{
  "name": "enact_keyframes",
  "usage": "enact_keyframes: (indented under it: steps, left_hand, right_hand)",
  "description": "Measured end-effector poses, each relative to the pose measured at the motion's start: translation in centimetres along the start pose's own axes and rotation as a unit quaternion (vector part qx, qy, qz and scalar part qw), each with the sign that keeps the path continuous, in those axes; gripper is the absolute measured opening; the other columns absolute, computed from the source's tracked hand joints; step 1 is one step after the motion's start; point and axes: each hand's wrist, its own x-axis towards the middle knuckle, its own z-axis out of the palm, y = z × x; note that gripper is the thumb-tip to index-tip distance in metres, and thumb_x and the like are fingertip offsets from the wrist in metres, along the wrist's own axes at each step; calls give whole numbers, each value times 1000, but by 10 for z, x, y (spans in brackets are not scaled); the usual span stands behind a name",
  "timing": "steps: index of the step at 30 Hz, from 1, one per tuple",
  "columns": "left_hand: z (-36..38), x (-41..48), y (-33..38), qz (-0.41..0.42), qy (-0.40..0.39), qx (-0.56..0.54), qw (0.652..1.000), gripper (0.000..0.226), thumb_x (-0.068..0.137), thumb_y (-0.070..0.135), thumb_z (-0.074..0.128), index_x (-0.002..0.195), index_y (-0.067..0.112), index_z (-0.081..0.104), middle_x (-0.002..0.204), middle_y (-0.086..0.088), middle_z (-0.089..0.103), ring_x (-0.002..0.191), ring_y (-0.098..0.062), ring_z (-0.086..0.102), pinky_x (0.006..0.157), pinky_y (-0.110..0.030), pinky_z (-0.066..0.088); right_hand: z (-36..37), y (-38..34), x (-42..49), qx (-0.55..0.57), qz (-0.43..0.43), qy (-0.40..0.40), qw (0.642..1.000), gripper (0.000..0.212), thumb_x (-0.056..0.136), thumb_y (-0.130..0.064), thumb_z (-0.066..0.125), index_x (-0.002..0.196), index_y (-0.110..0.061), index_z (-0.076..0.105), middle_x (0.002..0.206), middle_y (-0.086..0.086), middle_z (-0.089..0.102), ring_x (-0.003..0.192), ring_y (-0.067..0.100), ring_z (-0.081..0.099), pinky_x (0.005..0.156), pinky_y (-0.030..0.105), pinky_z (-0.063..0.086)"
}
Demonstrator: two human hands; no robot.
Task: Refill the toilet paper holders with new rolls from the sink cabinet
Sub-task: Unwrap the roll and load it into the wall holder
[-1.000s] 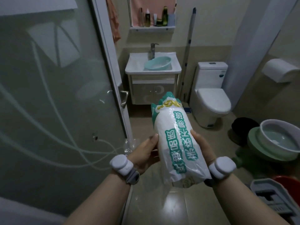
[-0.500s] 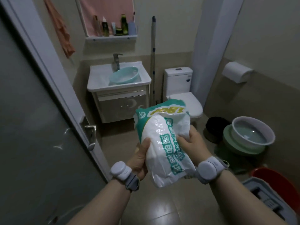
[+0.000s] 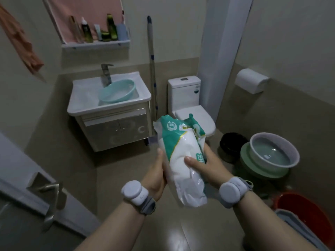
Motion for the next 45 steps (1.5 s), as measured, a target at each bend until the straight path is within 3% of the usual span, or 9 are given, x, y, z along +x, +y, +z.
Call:
enact_keyframes:
  steps: [6, 12, 17, 22, 25, 28, 32, 39, 45]
  left_hand:
    - [50, 72, 6, -42, -47, -153, 986, 84, 70, 57, 69, 136, 10, 46, 140, -17, 50, 128, -33, 48, 114, -51, 27]
    - [72, 130, 1, -83, 6, -212, 974, 111, 34, 45, 93, 131, 11, 51, 128, -17, 61, 114, -34, 60, 86, -51, 54]
    - [77, 174, 1, -68, 41, -190, 979, 114, 31, 45, 93, 131, 10, 50, 121, -17, 65, 108, -34, 64, 81, -48, 56]
    - [78, 231, 13, -7, 43, -78, 996, 77, 65, 35, 76, 133, 14, 47, 121, -17, 64, 111, -36, 61, 97, -55, 47]
    - [77, 277, 27, 15, 5, -52, 999, 73, 70, 30, 72, 135, 16, 42, 127, -19, 60, 114, -39, 59, 98, -60, 44]
    - [78, 322, 46, -9, 17, 5, 1000, 92, 66, 58, 72, 137, 17, 29, 130, -18, 55, 113, -38, 58, 96, -60, 45]
    - [66, 385, 70, -68, -36, -70, 995, 68, 85, 56, 42, 138, 12, 40, 134, -18, 55, 120, -35, 55, 104, -56, 40]
    - [74, 456, 72, -101, -69, -26, 992, 126, 36, 57, 87, 139, 7, 34, 137, -22, 50, 120, -42, 52, 103, -60, 38]
    - [92, 507, 67, -135, -154, -36, 978, 121, 37, 50, 91, 139, 13, 38, 133, -20, 55, 121, -38, 54, 102, -55, 42]
  right_hand:
    - [-71, 4, 69, 174, 40, -33, 983, 34, 90, -13, 53, 124, -16, 54, 105, 1, 72, 97, 17, 68, 77, 26, 55]
    - [-118, 12, 130, -46, 7, 46, 998, 12, 93, -11, 51, 104, -11, 56, 95, 2, 56, 93, 19, 54, 80, 23, 42]
    - [-136, 16, 170, -141, -64, 19, 988, 72, 88, -1, 52, 144, -34, 23, 126, -14, 52, 109, -3, 52, 92, 10, 38]
    - [-146, 29, 214, -201, -31, -6, 979, 57, 88, 1, 42, 136, -31, 41, 137, -2, 46, 120, 6, 41, 91, -4, 24]
    - [-150, 32, 251, -172, -30, 2, 985, 49, 88, -31, 54, 135, -31, 40, 137, -4, 48, 125, 12, 45, 105, 22, 32]
    - [-155, 28, 281, -160, -17, 37, 986, 70, 73, -52, 69, 133, -40, 33, 128, -18, 51, 115, 4, 51, 98, 27, 41]
    - [-169, 30, 329, -11, -3, 77, 997, 54, 77, -44, 67, 126, -39, 46, 119, -13, 62, 110, 9, 61, 96, 36, 49]
    - [-185, 48, 382, 66, 38, 144, 987, 36, 92, -21, 53, 128, -25, 49, 117, 1, 65, 104, 17, 64, 89, 34, 54]
    - [-224, 56, 410, 21, 22, 206, 978, 42, 95, -21, 48, 133, -36, 40, 122, -8, 59, 109, 14, 60, 87, 25, 53]
